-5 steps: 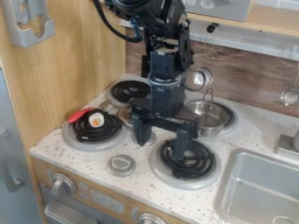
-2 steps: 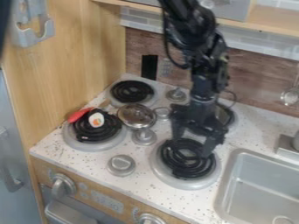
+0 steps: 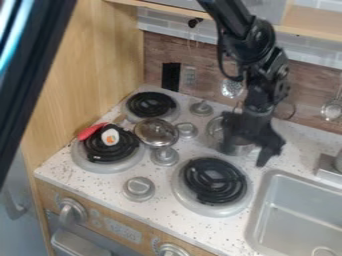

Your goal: Move the silver bowl to the bottom right burner

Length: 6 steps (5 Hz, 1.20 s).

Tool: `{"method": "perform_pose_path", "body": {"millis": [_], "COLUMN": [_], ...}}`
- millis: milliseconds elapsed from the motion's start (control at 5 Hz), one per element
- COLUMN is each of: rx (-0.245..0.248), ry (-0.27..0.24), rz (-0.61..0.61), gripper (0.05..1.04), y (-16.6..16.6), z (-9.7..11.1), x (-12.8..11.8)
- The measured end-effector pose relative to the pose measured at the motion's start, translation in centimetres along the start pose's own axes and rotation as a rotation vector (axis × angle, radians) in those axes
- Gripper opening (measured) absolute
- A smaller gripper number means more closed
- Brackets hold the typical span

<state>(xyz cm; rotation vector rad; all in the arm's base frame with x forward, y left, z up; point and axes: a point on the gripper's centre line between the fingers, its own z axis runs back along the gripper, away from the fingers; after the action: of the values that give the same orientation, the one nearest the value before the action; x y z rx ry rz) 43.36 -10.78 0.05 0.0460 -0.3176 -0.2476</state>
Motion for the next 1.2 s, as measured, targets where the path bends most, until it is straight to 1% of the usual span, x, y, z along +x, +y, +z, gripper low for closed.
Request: {"method": "perform_pose_path", "body": {"millis": [200,400,600,800,1000,1200], "rx": [-0.026,-0.025,-0.016,0.003,0.011,0.015], "ry": [-0.046,-0.043,-0.014,0.006,-0.004,0.004], "rz": [0.015,0.033,0.047,0.038,0.036,0.037], "gripper": [1.0,1.0,1.0,1.0,0.938,0.627], "y": [-0.5,-0.6,-0.5,-0.4,-0.2,-0.2], "z": [-0.2,-1.5,-3.4,-4.6,-4.5,-4.9], "x": [2.5,4.1,4.6,4.7,5.0,4.7]}}
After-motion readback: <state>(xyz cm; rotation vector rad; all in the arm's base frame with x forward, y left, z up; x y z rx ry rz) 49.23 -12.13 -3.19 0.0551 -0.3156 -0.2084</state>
